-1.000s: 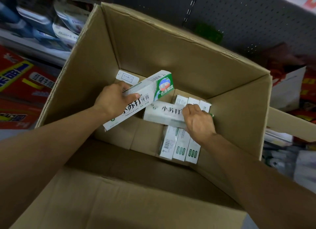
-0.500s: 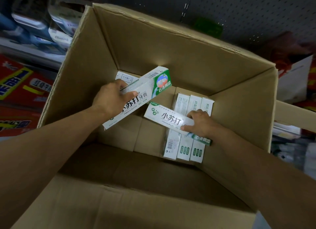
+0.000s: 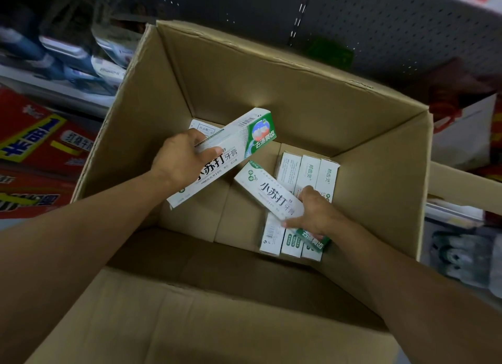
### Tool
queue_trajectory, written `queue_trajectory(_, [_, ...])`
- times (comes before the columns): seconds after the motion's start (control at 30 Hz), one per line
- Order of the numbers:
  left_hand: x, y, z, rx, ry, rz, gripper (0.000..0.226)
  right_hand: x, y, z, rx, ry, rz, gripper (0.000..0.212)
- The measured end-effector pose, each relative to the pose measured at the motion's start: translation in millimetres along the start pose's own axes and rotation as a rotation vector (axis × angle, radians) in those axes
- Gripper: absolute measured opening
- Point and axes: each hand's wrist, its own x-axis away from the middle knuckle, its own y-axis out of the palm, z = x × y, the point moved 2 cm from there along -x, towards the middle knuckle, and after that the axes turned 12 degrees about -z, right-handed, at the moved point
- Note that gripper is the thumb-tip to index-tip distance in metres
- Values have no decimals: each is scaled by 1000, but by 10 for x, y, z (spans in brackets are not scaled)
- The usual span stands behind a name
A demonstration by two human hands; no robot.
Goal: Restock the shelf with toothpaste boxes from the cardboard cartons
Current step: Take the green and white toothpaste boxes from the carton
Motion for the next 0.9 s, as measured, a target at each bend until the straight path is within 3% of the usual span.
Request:
queue_trajectory(0.07, [15, 8, -1, -8, 0, 7, 44, 32, 65, 31, 61, 46, 26, 86])
queue_trajectory(0.2, [39, 13, -6, -15, 7, 12, 47, 38, 139, 47, 71, 75, 58, 90])
queue_trajectory(0.43, [86, -38, 47, -19, 14, 33, 46, 104, 35, -12, 156, 80, 119, 74])
queue_trajectory(0.7, [240, -164, 166, 18, 25, 69, 41, 303, -69, -109, -54, -4, 23, 65])
queue_trajectory(0.9, [539, -340, 355, 53, 50, 98, 30, 607, -335, -155, -321, -50, 22, 44])
